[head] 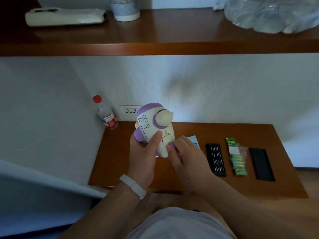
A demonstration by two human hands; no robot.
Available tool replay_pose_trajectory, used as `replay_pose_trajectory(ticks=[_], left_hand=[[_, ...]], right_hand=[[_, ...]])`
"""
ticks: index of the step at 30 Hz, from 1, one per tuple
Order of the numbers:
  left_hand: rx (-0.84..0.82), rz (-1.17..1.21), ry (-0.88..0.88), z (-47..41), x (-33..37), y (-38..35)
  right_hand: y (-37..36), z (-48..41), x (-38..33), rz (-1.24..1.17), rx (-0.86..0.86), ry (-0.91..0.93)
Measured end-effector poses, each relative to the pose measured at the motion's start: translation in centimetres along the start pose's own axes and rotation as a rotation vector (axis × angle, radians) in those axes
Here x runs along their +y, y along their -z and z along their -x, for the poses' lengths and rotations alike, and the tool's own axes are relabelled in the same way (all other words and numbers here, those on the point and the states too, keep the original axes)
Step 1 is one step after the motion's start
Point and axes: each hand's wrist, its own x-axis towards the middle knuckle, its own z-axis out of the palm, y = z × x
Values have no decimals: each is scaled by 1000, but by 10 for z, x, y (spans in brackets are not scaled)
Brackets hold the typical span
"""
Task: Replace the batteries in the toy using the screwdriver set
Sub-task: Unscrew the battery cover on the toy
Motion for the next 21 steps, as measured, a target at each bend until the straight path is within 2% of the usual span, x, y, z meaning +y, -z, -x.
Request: replay_pose_trajectory(ticks=[4,14,18,21], left_hand=[[65,11,7,4,0,-16],[145,36,55,8,-2,-31],[150,20,29,10,-2,-33],[150,-21,-10,12,1,-34]], right_hand=[[8,0,9,-37,-27,-39],[25,-8,26,-39,-104,51],[29,-9,29,-141,-133,-17],[30,-11,27,-218,-92,-89]])
